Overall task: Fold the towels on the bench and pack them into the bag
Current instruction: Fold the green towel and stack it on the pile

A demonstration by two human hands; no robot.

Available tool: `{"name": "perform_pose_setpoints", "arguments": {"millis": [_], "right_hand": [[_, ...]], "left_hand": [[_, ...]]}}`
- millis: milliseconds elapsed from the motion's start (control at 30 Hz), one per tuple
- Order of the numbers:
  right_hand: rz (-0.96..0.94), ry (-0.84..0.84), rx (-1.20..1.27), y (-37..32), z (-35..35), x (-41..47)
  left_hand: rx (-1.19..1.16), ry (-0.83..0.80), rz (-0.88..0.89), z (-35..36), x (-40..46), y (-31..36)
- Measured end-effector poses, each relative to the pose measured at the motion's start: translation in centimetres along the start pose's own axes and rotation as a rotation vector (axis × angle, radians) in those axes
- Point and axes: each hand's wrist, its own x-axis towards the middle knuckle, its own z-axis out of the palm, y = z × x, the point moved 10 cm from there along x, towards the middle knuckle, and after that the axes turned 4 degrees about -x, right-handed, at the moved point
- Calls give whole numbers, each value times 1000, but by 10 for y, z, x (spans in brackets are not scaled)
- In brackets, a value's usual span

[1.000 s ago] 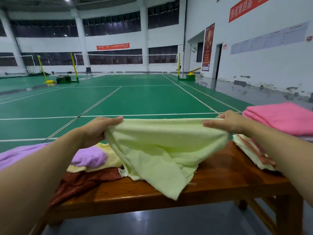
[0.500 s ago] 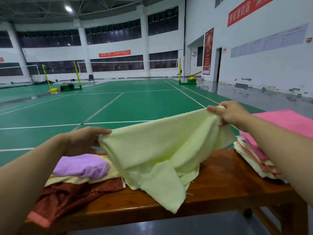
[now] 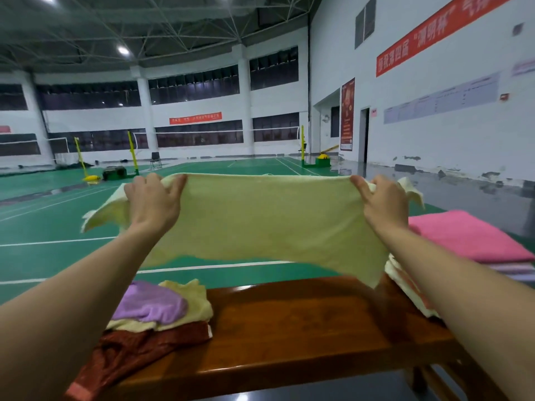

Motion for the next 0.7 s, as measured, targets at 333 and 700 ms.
{"name": "perform_pose_setpoints", "arguments": {"millis": [333,700], "right_hand": [[-71,345,21,-21,-77,-38],[-121,287,-36,-13,-70,-83]], "left_hand": [[29,256,61,-83,-43,23],[139,126,11,-59,-94,-25]]}}
